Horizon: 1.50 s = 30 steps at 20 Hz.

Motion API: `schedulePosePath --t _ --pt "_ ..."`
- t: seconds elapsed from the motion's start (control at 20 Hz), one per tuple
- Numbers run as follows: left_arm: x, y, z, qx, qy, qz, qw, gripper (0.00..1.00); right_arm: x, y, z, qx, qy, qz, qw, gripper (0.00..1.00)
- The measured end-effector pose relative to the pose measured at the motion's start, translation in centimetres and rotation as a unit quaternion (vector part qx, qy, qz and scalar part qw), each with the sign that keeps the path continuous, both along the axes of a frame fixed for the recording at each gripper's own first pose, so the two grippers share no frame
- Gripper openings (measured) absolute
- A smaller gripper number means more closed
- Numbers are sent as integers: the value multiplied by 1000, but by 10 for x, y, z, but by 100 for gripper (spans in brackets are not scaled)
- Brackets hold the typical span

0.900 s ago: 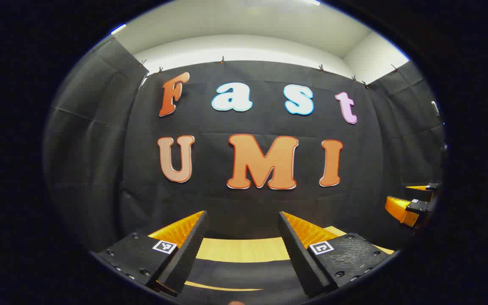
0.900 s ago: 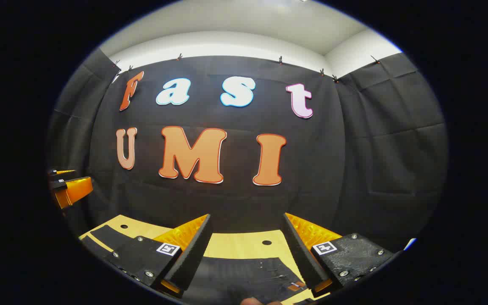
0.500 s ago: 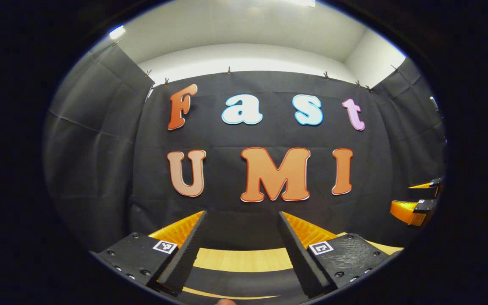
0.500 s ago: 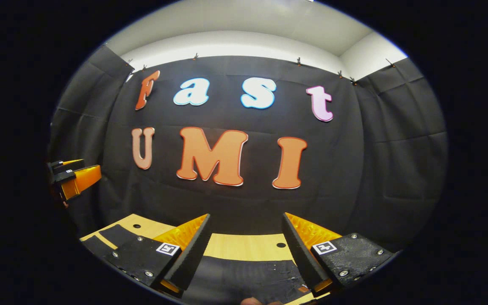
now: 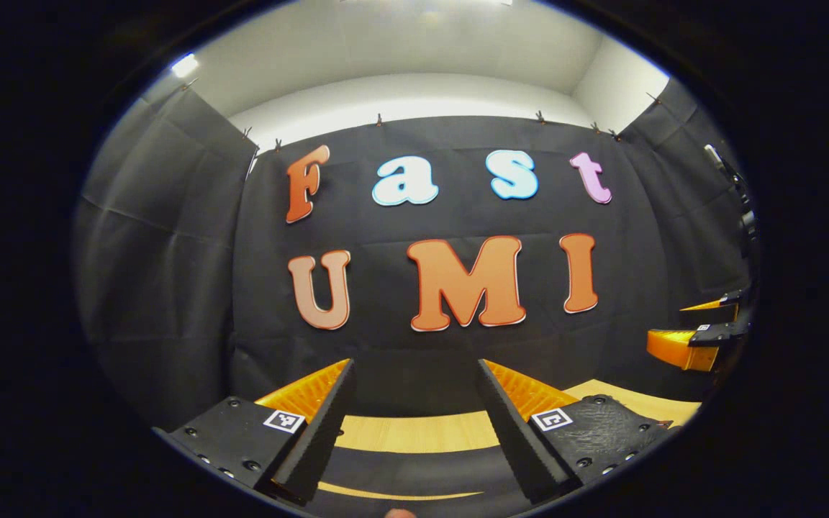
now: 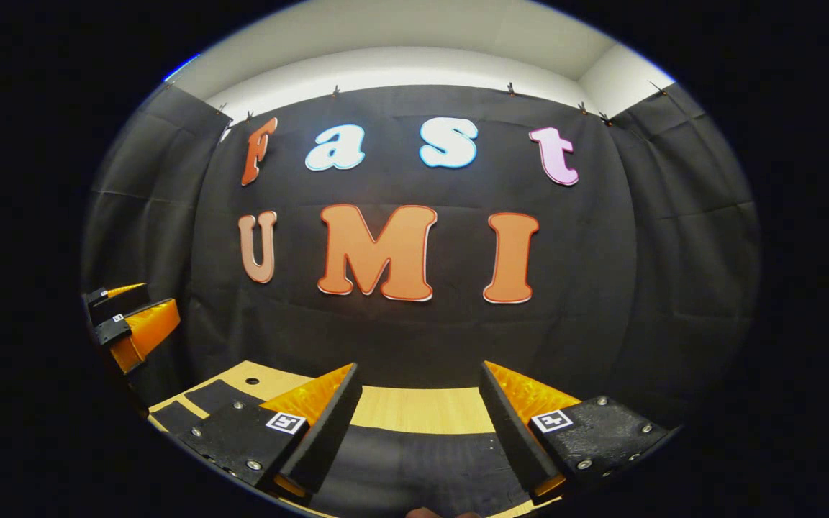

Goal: Grasp the waist and the cuffs of the jeans and fold them to make the two legs overlap; first hold the waist and fold one-third of the jeans toward the cuffs, then hold the cuffs and fold the remaining one-third in the same direction to finish folding.

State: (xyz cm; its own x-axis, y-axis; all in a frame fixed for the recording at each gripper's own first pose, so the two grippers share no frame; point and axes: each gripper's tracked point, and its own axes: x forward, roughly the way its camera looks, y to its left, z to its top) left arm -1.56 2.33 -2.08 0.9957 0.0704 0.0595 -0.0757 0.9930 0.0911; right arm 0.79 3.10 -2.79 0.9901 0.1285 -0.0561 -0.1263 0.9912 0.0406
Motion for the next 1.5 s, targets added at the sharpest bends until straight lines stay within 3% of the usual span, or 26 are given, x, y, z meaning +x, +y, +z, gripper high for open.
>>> schedulePosePath --t 0.15,0.2,0.25,0.4,0.6,0.85,1.05,1.25,1.3,1.5 --pt "5 34 -27 -13 50 34 998 100 4 -31 -24 -11 33 -33 999 98" --pt "4 44 -37 -11 68 43 997 100 3 -40 -32 -13 46 -40 998 94" --pt "2 55 -46 -4 85 55 995 99 3 -49 -40 -16 57 -46 997 100" --pt "-6 91 -70 6 114 109 988 99 6 -69 -65 -26 93 -57 994 98" --pt "-25 137 -122 -39 196 177 964 99 3 -85 -120 -7 184 -57 981 99" --pt "-59 216 -195 -107 301 274 907 99 -5 -105 -187 6 293 -64 954 98" --pt "-81 259 -261 -198 375 340 839 100 -16 -101 -228 49 377 -51 924 99" --pt "-86 279 -311 -241 420 386 785 99 -14 -113 -258 85 427 -66 898 98" --pt "-82 281 -315 -244 427 389 779 99 -14 -116 -263 94 439 -69 891 98" --pt "-81 296 -314 -285 461 404 737 99 -17 -120 -292 115 490 -76 861 98"
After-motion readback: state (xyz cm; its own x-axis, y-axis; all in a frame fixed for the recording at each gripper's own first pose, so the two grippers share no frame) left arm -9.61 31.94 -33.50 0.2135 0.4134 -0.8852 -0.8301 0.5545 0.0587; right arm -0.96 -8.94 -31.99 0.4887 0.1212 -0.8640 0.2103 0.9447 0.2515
